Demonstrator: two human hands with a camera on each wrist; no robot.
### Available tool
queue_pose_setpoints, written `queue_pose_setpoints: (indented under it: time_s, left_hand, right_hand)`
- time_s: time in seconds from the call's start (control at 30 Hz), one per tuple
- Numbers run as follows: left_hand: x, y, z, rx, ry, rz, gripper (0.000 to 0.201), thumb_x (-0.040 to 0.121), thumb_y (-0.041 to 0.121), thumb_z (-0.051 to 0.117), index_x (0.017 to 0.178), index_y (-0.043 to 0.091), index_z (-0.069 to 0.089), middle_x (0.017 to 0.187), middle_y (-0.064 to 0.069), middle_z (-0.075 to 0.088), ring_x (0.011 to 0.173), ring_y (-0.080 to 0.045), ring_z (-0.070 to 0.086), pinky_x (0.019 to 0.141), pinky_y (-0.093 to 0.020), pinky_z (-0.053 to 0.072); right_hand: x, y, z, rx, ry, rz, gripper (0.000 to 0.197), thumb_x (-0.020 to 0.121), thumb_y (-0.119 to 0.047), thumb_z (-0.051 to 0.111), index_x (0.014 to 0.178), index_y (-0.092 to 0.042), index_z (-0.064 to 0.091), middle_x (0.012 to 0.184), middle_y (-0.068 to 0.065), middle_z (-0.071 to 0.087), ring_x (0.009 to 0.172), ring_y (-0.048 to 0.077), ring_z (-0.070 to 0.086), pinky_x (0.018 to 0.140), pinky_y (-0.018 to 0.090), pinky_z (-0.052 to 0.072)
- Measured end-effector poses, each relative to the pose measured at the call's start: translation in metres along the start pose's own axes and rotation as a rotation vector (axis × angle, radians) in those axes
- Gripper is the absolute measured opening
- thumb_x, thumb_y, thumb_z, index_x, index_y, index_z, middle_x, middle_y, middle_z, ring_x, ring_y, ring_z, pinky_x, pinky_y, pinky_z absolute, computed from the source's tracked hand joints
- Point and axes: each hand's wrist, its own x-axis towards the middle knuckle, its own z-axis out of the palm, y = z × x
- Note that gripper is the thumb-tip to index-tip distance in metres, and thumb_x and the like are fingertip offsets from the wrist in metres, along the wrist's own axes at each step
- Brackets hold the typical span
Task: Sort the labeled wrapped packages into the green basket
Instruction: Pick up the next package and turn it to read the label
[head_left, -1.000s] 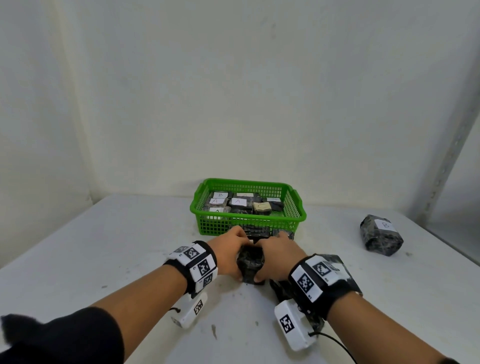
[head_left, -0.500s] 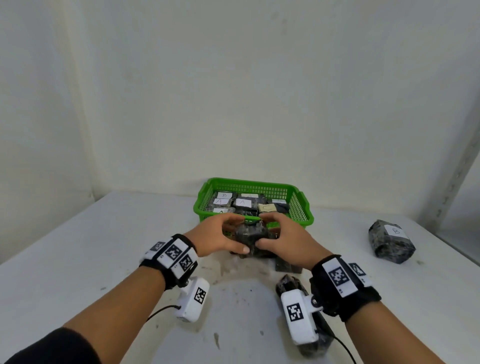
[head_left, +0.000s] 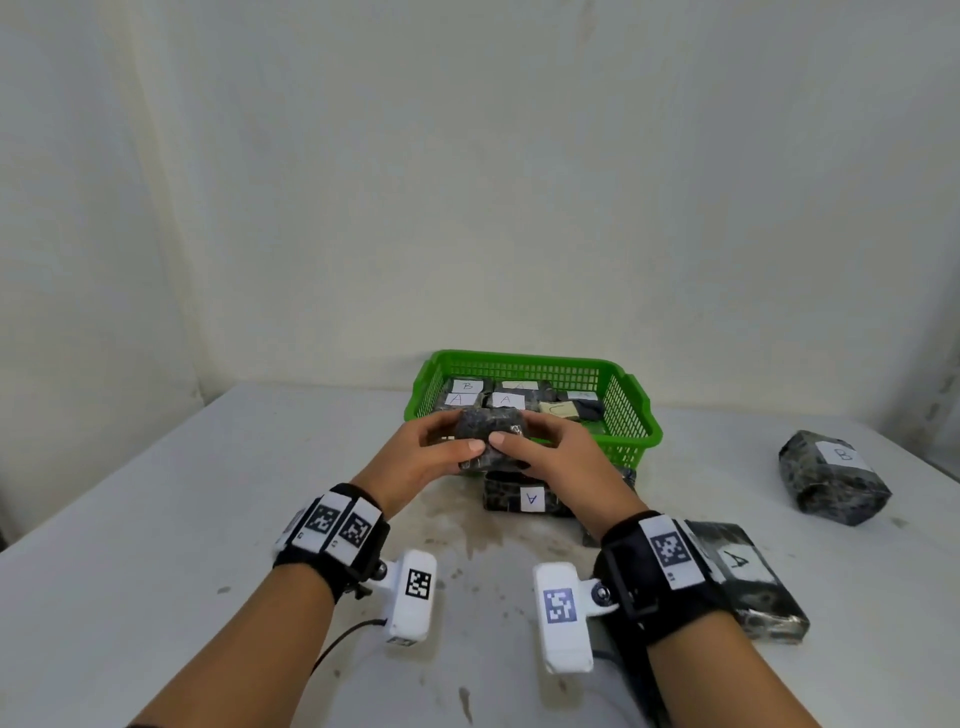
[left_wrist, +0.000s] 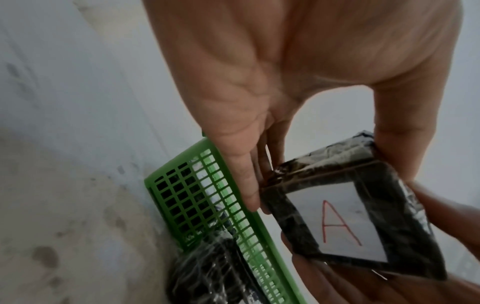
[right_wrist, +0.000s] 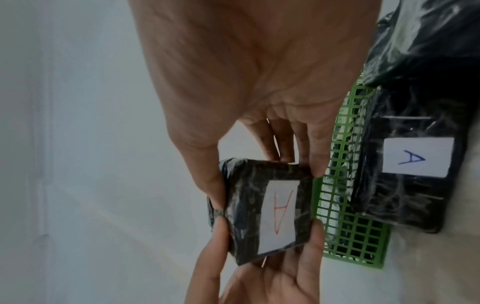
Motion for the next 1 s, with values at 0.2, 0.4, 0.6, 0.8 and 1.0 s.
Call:
queue_pose_setpoints:
  time_s: [0.2,0.4,0.6,0.8,1.0]
  left_hand:
    - [0.0,-0.003,-0.003,-0.017,0.021,0.034,0.062,0.07,0.031,0.076,0.123,0.002,0.065,0.12,-0.019,0.069,0.115,-0.035,0.064,0.101,-0.046,0.05]
    - [-0.001,-0.011,-0.003,0.008,0.036,0.074,0.057,0.072,0.034,0.075,0.12,0.005,0.067,0.118,-0.017,0.07,0.114,-0.033,0.065,0.099,-0.045,0.051]
    - [-0.002,-0.012,-0.001,0.02,0.055,0.109,0.057,0.07,0.035,0.075,0.118,0.004,0.067,0.116,-0.017,0.071,0.113,-0.034,0.066,0.099,-0.048,0.052]
    - [-0.005,-0.01,0.0,-0.058,-0.002,0.097,0.067,0.072,0.034,0.079,0.124,-0.004,0.061,0.123,-0.022,0.066,0.117,-0.037,0.062,0.105,-0.051,0.045]
    - [-0.01,-0.006,0.001,0.006,0.023,0.137,0.075,0.065,0.049,0.086,0.12,0.002,0.065,0.121,-0.02,0.067,0.118,-0.038,0.061,0.107,-0.06,0.041]
  right_hand:
    - [0.004,0.0,0.002,0.07,0.02,-0.03,0.062,0.079,-0.031,0.091,0.133,-0.014,0.066,0.12,0.0,0.076,0.107,0.012,0.075,0.101,0.034,0.057]
    - [-0.002,0.004,0.006,0.063,0.002,-0.02,0.039,0.08,-0.036,0.089,0.113,-0.022,0.074,0.111,-0.006,0.079,0.105,0.01,0.075,0.092,0.025,0.057]
    - [-0.005,0.003,0.0,0.066,-0.038,-0.019,0.028,0.08,-0.028,0.09,0.101,-0.027,0.072,0.097,-0.016,0.077,0.086,-0.01,0.072,0.071,0.006,0.052]
    - [-0.006,0.0,0.002,0.05,-0.033,-0.053,0.049,0.075,-0.02,0.093,0.118,-0.019,0.072,0.107,-0.007,0.081,0.098,0.005,0.076,0.084,0.018,0.056]
    - [-0.012,-0.003,0.0,0.073,-0.054,-0.088,0.027,0.08,-0.026,0.088,0.101,-0.029,0.072,0.098,-0.016,0.081,0.095,0.001,0.076,0.082,0.015,0.056]
